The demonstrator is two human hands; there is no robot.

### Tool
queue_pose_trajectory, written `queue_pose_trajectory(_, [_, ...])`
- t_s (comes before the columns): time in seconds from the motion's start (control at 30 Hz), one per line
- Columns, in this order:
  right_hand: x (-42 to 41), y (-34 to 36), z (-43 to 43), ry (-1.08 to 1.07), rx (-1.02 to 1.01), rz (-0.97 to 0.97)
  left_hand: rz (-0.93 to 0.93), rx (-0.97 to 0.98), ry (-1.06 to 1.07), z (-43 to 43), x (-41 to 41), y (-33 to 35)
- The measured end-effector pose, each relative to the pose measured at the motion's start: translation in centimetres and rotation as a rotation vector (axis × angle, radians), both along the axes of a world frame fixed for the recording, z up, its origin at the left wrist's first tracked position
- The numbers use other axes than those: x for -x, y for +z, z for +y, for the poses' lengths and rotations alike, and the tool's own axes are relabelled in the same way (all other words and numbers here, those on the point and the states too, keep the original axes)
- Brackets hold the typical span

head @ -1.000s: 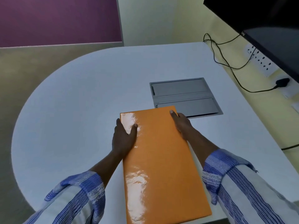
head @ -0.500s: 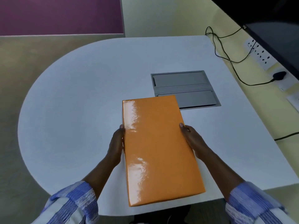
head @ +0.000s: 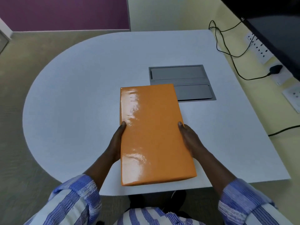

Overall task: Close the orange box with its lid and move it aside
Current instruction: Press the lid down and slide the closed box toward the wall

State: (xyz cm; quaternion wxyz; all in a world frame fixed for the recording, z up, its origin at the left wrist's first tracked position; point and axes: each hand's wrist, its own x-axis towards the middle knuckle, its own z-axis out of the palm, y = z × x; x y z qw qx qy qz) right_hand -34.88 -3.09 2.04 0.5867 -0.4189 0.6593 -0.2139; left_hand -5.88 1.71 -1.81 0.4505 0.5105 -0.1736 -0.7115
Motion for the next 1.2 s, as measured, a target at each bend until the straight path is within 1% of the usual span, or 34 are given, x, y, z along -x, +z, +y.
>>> queue_pose_trajectory(0.13, [5.4,1.4,-0.4,-0.034,0.054,0.047,0.027,0.036,-0.028,-1.2,5.1,0.8])
queue_pose_trajectory(0.33, [15.3,3.5,-1.3,-0.07,0.144,0.251,-0.017,0.09,-0.124,-3.3,15.5,1.3])
queue_pose_trajectory(0.53, [24.0,3.0,-1.5,-0.111,0.128,0.343,-0.048,0.131,-0.221,-4.4,24.2,1.1])
queue_pose_trajectory(0.63, [26.8,1.9,-1.4,-0.108,0.113,0.376,-0.053,0.134,-0.245,-4.9,26.9,0.5])
queue_pose_trajectory(0.73, [28.7,0.7,-1.6,-0.094,0.087,0.37,-0.065,0.127,-0.254,-5.3,28.7,-0.4])
queue_pose_trajectory(0.87, [30.2,-0.5,-2.0,-0.081,0.074,0.337,-0.068,0.105,-0.256,-5.6,30.0,-1.2])
queue_pose_trajectory(0.97, [30.6,-0.6,-2.5,-0.05,0.088,0.358,-0.069,0.119,-0.244,-5.7,30.6,-1.6])
queue_pose_trajectory(1.03, [30.5,-0.7,-2.9,-0.076,0.195,0.51,-0.072,0.13,-0.237,-5.8,30.9,-1.8])
queue_pose_trajectory(1.1, [29.5,-0.5,-3.0,-0.08,0.419,0.716,-0.075,0.145,-0.229,-5.8,31.3,-1.9])
queue_pose_trajectory(1.17, [27.5,-0.1,-3.0,0.047,0.641,0.819,-0.076,0.142,-0.221,-6.0,31.7,-2.0])
queue_pose_trajectory(1.2, [26.3,0.0,-2.9,0.151,0.702,0.841,-0.081,0.136,-0.219,-6.2,32.0,-2.0])
